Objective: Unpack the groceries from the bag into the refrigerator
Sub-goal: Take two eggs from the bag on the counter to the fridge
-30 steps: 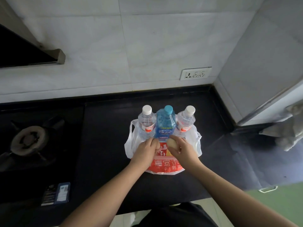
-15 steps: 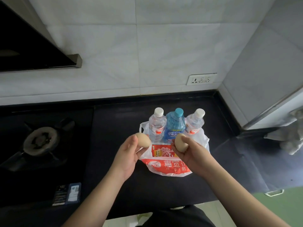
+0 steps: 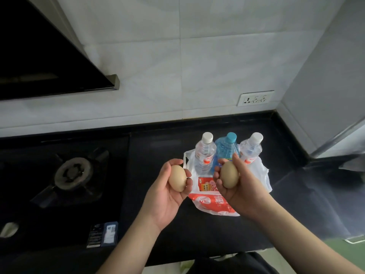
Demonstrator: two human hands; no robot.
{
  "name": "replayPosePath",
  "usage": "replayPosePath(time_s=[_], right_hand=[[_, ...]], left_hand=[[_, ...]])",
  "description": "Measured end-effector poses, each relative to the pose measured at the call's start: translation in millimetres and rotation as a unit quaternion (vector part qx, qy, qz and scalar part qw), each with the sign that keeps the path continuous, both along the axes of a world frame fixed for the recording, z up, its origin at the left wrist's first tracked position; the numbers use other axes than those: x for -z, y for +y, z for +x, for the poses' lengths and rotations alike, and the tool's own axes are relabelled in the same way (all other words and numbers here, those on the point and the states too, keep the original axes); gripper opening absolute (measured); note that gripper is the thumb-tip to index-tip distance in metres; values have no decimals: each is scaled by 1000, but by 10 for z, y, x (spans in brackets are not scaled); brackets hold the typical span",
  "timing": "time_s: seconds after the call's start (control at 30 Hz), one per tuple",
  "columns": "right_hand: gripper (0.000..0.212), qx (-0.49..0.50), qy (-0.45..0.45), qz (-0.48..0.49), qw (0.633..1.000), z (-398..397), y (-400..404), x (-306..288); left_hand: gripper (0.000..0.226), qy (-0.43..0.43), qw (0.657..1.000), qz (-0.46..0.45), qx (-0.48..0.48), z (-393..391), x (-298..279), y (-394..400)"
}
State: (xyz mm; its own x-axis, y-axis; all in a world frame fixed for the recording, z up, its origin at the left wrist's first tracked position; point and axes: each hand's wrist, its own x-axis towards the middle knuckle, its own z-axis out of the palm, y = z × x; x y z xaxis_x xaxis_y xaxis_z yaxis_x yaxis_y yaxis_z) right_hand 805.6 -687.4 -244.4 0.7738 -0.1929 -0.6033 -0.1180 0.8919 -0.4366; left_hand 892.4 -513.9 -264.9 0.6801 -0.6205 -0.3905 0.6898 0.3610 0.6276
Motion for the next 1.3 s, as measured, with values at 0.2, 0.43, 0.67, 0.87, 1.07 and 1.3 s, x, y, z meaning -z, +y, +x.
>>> replayPosePath(time_s=[0.2,0.43,0.67,0.87,1.07,1.3], right_hand=[[37,-25,0,23,999,-120,-156,-178],[38,-42,-59,18,997,-332,-401,-300],[27,-144,-56,10,988,-399,-506,-178],[24,-244,-34,44,968,-403,-233,10],[22,-389,-24,42,920,-506,431,63],[27,-505,-31,48,861,-763,1269,17]], left_hand=[[26,-45,999,7,-10,-123,-162,-73],[24,-42,995,55,-66,-426,-249,-376],[19,-47,984,81,-151,-836,-232,-377],[18,-16,957,103,-270,-1295,-220,-106],[20,8,915,113,-388,-1820,-322,396],[21,21,848,91,-522,-2502,-360,1042]])
